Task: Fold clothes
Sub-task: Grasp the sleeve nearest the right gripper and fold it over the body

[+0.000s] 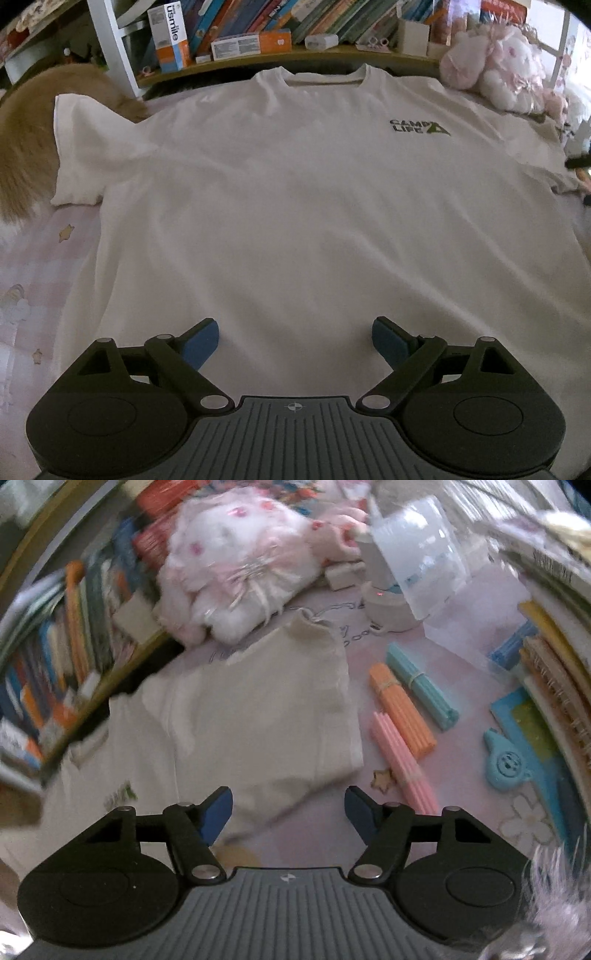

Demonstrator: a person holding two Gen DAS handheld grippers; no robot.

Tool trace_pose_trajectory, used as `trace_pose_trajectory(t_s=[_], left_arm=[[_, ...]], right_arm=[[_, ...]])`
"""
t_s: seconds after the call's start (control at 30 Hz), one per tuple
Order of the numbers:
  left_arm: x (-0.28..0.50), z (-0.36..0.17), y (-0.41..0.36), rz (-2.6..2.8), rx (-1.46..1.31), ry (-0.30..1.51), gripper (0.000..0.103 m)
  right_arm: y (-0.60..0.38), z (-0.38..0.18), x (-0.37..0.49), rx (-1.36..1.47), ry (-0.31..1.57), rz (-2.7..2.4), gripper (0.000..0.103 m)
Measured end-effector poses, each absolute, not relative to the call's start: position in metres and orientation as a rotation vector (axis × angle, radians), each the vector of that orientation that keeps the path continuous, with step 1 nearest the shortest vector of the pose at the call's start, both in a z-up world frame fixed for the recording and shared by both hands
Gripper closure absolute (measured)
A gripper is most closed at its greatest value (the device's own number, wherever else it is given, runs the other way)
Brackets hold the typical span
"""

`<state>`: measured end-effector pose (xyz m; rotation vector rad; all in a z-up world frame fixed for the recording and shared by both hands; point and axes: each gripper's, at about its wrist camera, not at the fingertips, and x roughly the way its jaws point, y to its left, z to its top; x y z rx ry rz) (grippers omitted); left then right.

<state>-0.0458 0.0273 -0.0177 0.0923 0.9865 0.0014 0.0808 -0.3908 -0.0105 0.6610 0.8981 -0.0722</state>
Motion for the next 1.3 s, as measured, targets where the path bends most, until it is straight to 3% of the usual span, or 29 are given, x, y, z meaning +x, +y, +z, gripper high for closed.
trace_pose_trajectory(t_s=[0.2, 0.37, 0.77, 1.03, 1.2, 1.23, 1.3], left_arm=[[-0.045, -0.019, 0.031, 0.014, 0.05, 0.996, 0.01], [-0.045, -0.02, 0.035, 0.012, 0.026, 1.0, 0.009], [-0.047, -0.022, 0.047, -0.016, 0.031, 0.991, 0.008], [-0.052, -0.022, 0.053, -0.027, 0.032, 0.98, 0.007], [-0.054, -0.023, 0.054, -0.031, 0.032, 0.974, 0.005], [-0.054, -0.023, 0.055, -0.033, 0.033, 0.973, 0.005], [-0.054, -0.023, 0.056, -0.038, 0.035, 0.971, 0.004]], right_arm=[[-0.403, -0.01, 0.097, 0.784, 0.913, -0.181, 0.056], [-0.394, -0.008, 0.107, 0.642, 0.956, -0.227, 0.091], [-0.361, 0.021, 0.119, 0.512, 0.858, -0.155, 0.095], [-0.243, 0.048, 0.129, 0.022, 0.763, 0.142, 0.095], [-0.168, 0.02, 0.099, -0.274, 0.887, 0.446, 0.095], [-0.161, 0.012, 0.095, -0.303, 0.916, 0.462, 0.094], [-0.15, -0.002, 0.086, -0.34, 0.958, 0.486, 0.079]])
